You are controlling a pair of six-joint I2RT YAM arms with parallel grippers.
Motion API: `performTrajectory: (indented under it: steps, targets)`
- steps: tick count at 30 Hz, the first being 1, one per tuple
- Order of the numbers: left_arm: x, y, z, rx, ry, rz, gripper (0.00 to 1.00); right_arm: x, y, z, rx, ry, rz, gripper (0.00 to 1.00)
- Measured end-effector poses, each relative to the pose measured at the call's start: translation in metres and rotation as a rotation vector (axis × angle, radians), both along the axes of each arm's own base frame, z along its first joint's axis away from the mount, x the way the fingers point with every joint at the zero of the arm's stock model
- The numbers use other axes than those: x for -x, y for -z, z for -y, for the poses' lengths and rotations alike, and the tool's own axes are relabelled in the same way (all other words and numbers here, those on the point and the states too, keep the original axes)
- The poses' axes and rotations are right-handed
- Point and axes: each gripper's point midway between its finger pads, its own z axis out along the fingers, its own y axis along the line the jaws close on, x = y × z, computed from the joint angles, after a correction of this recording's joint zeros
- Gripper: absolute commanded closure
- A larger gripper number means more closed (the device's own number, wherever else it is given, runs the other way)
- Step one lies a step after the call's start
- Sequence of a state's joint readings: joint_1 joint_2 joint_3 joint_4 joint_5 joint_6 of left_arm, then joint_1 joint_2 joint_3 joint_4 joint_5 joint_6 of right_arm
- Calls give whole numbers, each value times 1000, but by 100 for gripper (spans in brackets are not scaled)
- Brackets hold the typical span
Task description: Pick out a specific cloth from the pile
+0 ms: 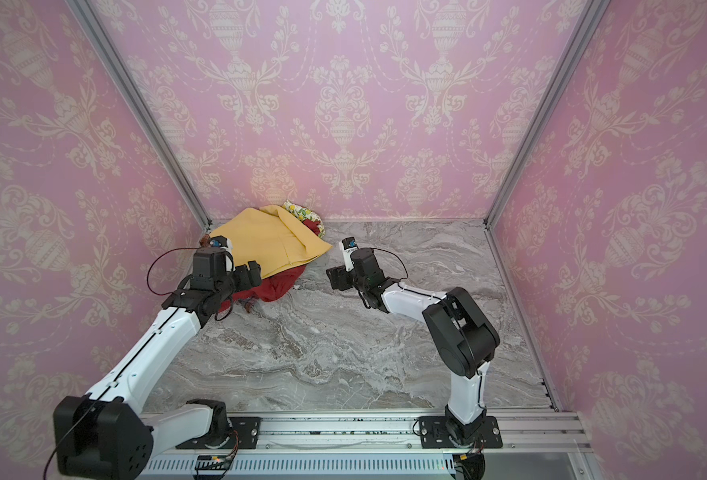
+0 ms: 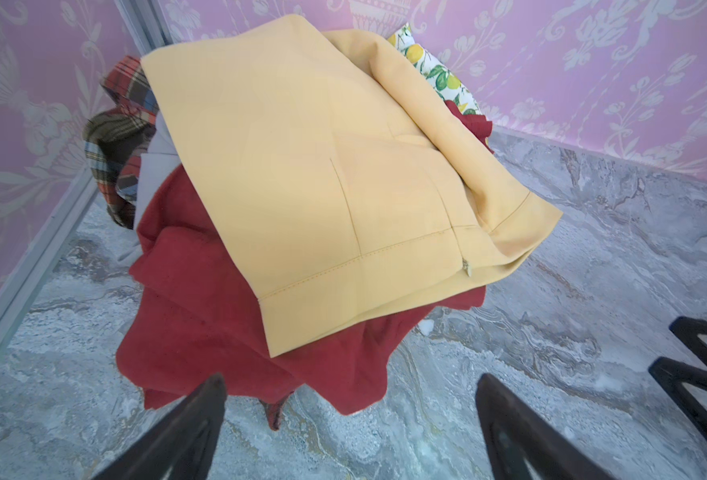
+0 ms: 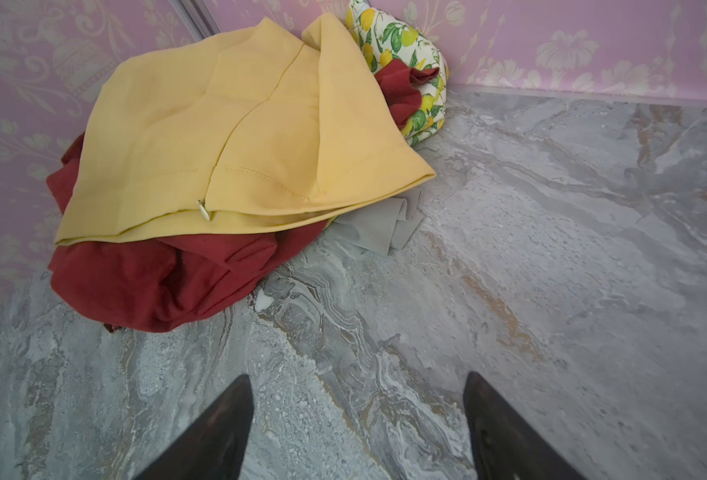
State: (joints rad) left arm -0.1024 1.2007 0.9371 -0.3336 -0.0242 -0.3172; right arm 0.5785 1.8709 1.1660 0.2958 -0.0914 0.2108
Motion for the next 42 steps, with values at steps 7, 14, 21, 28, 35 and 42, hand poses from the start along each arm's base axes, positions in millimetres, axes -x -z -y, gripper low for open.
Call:
performTrajectory:
  steps: [7,14,21,28,35,42]
  targets:
    - [4,-1,23,112,79,-45,4,-5,-12,-26,147,-257,107,19]
    - [-1,-27,40,197,138,-1,4,-19,29,-39,249,-403,78,27]
    - [0,-28,44,218,155,0,4,-31,58,-48,284,-448,6,29]
    - [0,-29,44,230,149,1,4,-53,48,-61,303,-462,-2,35]
    - [2,-33,45,238,152,9,4,-64,55,-64,334,-478,-43,38]
    - [3,-37,45,240,154,19,4,-80,66,-68,367,-488,-66,39]
